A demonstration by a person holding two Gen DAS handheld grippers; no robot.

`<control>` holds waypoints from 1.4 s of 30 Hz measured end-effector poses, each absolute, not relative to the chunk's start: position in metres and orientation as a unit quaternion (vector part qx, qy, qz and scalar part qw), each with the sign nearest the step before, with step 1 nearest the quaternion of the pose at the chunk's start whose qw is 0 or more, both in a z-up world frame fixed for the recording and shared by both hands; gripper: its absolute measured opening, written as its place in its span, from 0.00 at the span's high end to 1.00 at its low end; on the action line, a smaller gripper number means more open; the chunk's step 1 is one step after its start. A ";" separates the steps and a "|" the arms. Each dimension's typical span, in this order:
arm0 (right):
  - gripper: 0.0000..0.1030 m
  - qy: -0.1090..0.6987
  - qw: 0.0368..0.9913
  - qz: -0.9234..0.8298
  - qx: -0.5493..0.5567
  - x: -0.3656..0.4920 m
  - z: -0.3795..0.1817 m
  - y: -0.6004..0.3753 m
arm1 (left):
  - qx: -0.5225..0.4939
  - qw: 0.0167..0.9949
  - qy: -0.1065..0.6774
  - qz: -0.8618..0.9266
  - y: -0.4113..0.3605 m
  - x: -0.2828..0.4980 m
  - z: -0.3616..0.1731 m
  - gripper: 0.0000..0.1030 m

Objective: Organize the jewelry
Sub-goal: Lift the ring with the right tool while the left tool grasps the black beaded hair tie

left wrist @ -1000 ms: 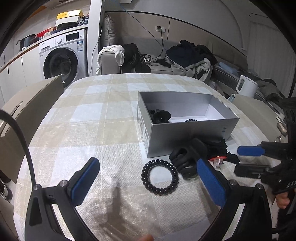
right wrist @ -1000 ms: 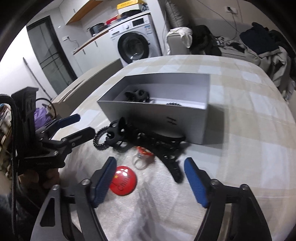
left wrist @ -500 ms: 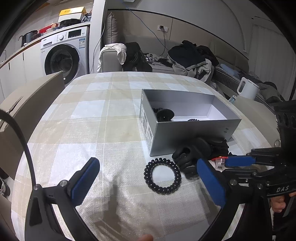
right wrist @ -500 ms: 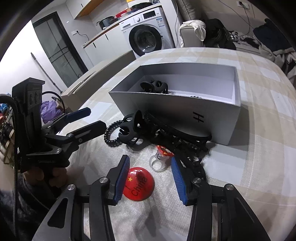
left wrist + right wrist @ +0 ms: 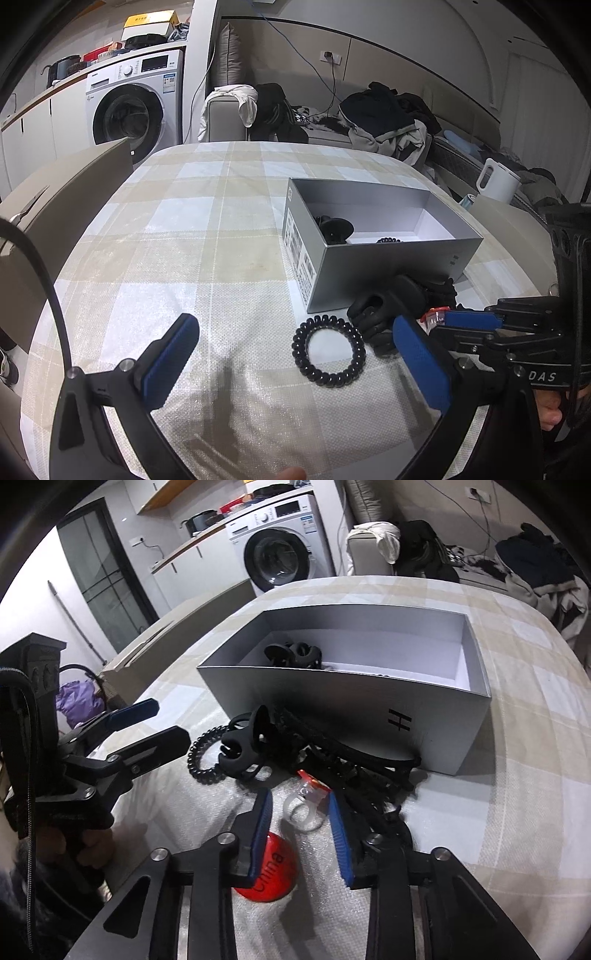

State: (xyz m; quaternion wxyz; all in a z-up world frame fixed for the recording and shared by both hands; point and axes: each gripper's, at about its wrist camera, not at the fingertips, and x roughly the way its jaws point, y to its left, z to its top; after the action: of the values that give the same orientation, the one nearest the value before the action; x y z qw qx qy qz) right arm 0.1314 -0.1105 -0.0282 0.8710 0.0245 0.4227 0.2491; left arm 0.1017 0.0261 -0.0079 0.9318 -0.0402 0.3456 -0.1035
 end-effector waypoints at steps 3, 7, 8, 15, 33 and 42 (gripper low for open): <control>0.83 0.417 0.876 0.239 0.025 0.131 -0.029 -0.112 | -0.042 0.932 0.346 -0.103 0.026 0.102 -0.008 0.01; 0.85 0.414 0.876 0.247 0.030 0.126 -0.029 -0.112 | -0.043 0.931 0.347 -0.104 0.027 0.102 -0.008 0.01; 0.85 0.412 0.876 0.250 0.030 0.125 -0.029 -0.112 | -0.043 0.931 0.347 -0.103 0.027 0.102 -0.009 0.01; 0.85 0.398 0.879 0.258 0.038 0.121 -0.024 -0.115 | -0.045 0.931 0.349 -0.099 0.029 0.101 -0.008 0.01; 0.85 0.315 0.907 0.256 0.107 0.113 0.008 -0.149 | 0.028 0.886 0.451 -0.103 0.007 0.112 -0.026 0.27; 0.85 0.309 0.909 0.258 0.105 0.110 0.009 -0.152 | 0.002 0.886 0.447 -0.122 0.019 0.108 -0.021 0.70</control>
State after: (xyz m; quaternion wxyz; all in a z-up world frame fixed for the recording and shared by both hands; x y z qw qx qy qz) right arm 0.1100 -0.1523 0.0086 0.9094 0.1054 0.3089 0.2579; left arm 0.1084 0.0188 -0.0209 0.8860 0.0016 0.4472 -0.1221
